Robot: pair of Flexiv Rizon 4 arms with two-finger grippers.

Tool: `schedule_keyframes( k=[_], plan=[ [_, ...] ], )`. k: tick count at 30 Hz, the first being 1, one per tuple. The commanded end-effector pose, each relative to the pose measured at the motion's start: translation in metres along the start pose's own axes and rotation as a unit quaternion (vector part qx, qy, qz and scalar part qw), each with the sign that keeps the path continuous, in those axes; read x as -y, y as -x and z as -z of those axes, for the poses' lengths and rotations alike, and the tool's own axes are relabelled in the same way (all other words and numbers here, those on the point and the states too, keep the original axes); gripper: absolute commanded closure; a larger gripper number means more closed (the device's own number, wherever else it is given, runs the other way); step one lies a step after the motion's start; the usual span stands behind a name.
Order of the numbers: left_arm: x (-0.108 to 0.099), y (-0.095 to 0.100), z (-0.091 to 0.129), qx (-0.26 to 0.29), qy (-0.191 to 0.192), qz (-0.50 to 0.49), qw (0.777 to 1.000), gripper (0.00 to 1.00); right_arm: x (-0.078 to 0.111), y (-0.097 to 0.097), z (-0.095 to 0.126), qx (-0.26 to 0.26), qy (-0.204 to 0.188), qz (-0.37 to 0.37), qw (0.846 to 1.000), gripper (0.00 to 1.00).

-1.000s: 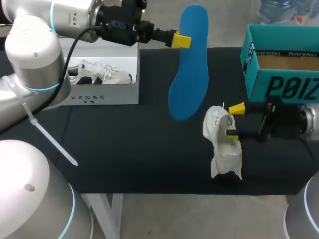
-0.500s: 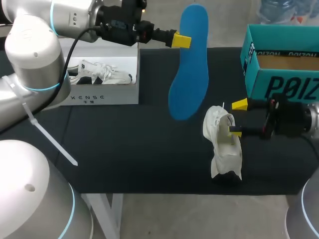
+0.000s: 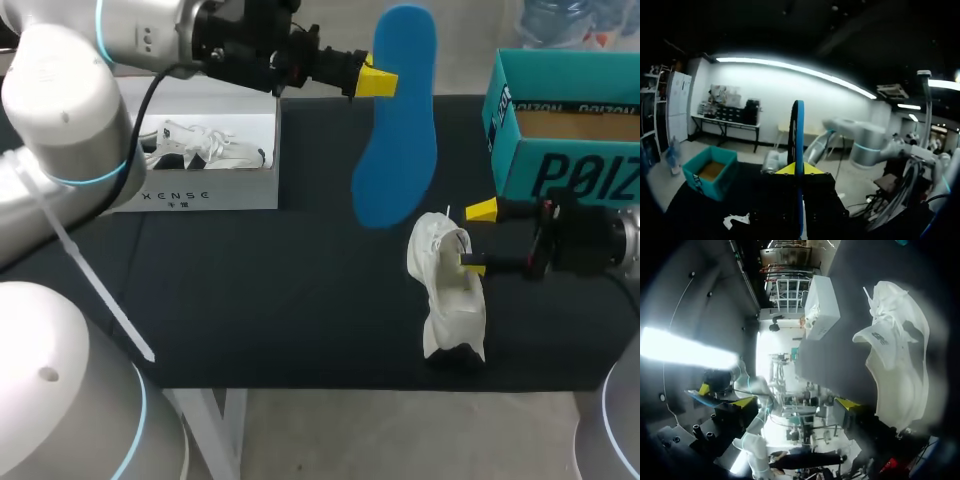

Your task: Take the shoe out of the shoebox, open the shoe tongue, remove and reinsert the insole, then place the shoe into the shoebox

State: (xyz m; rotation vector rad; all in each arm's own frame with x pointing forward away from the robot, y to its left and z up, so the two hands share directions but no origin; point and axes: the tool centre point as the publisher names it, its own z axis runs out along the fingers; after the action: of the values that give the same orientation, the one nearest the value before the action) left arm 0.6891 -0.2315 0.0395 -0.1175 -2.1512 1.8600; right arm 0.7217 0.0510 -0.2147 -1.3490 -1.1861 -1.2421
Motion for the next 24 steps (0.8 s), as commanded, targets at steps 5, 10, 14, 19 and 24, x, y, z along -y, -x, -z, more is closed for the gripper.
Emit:
schedule_keyframes(
  k=[5, 10, 14, 19, 24],
  plan=[
    [-0.009, -0.041, -0.004, 0.019, 0.019, -0.061, 0.998, 1.00, 0.000, 0.000, -0.001, 0.001, 0.001, 0.000, 1.000, 0.00],
    [-0.023, -0.060, -0.010, 0.021, 0.044, -0.114, 0.992, 1.00, 0.000, 0.000, -0.001, 0.001, 0.001, 0.000, 1.000, 0.00],
    [-0.044, -0.075, -0.016, 0.023, 0.067, -0.168, 0.983, 1.00, 0.000, 0.000, -0.001, 0.001, 0.001, 0.000, 1.000, 0.00],
    [-0.080, -0.084, -0.032, 0.022, 0.079, -0.238, 0.968, 1.00, 0.000, 0.000, -0.001, 0.001, 0.001, 0.000, 1.000, 0.00],
    [-0.111, -0.086, -0.042, 0.010, 0.079, -0.275, 0.958, 1.00, 0.000, 0.000, -0.001, 0.001, 0.001, 0.000, 1.000, 0.00]
  ],
)
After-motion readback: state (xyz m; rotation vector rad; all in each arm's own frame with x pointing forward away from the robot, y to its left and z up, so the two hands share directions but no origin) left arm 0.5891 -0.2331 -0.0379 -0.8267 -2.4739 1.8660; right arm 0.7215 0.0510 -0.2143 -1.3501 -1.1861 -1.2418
